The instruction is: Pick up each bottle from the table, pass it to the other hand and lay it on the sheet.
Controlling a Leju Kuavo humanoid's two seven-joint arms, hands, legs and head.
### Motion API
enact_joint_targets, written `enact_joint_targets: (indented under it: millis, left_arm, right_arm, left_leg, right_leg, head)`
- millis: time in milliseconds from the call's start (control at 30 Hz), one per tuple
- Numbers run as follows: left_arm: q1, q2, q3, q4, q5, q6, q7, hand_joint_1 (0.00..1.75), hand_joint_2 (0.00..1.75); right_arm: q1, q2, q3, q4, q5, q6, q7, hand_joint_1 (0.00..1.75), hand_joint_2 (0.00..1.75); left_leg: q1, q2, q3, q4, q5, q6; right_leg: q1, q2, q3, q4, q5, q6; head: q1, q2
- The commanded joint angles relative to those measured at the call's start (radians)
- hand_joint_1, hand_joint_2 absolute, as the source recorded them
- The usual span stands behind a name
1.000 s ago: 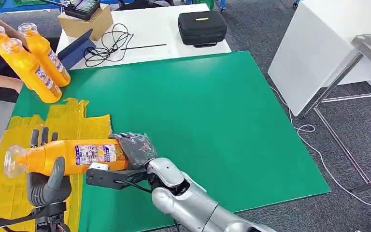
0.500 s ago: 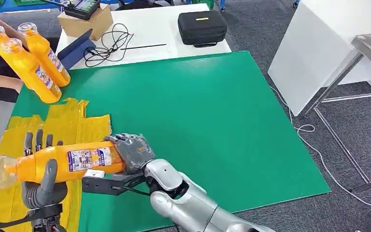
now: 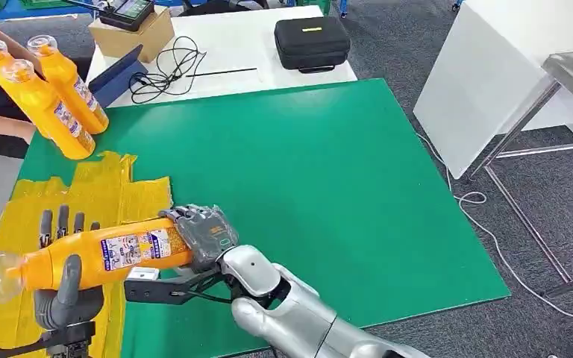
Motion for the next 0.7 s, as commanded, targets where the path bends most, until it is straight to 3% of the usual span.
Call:
enact_joint_targets:
  millis: [33, 500, 533, 667, 700]
  left_arm:
    - [-0.096, 0.044, -0.123, 0.079, 0.0, 0.022, 0.016, 0.0, 1.75]
    - [-0.108, 0.034, -0.177, 0.075, -0.07, 0.076, 0.0, 0.0, 1.75]
    - [-0.122, 0.065, -0.206, 0.099, -0.094, 0.098, -0.002, 0.0, 1.75]
    - [-0.156, 0.075, -0.237, 0.162, -0.079, 0.111, -0.03, 0.0, 1.75]
    - [-0.161, 0.074, -0.234, 0.164, -0.078, 0.12, -0.039, 0.19, 1.75]
  right_arm:
    - [-0.076, 0.033, -0.013, 0.118, -0.019, -0.013, -0.044, 1.75, 1.75]
    - [-0.096, 0.048, -0.031, 0.158, -0.065, -0.027, -0.035, 1.75, 1.75]
    - [-0.107, 0.048, -0.022, 0.162, -0.079, -0.032, -0.025, 1.75, 1.75]
    - [-0.112, 0.048, 0.003, 0.176, -0.116, -0.046, -0.017, 1.75, 1.75]
    - [-0.109, 0.048, 0.001, 0.181, -0.117, -0.05, -0.02, 1.75, 1.75]
  left_leg:
    - [0.0, -0.001, 0.003, 0.0, -0.001, -0.001]
    - [0.0, 0.0, 0.004, 0.0, -0.001, -0.001]
    - [0.0, -0.001, 0.003, 0.0, -0.001, -0.001]
    - [0.0, -0.002, 0.005, -0.001, 0.0, -0.001]
    - [-0.001, -0.001, 0.003, -0.001, 0.0, -0.001]
  right_leg:
    - [0.0, -0.003, 0.004, 0.0, -0.002, -0.001]
    - [0.0, -0.002, 0.005, 0.0, -0.002, 0.0]
    - [0.0, -0.002, 0.004, 0.0, -0.002, 0.0]
    - [0.0, -0.003, 0.005, 0.0, -0.002, -0.001]
    - [0.0, -0.003, 0.004, -0.001, -0.001, 0.0]
  head:
    - [0.0, 0.0]
    - [0.0, 0.0]
    - [0.0, 0.0]
    - [0.0, 0.0]
    - [0.0, 0.0]
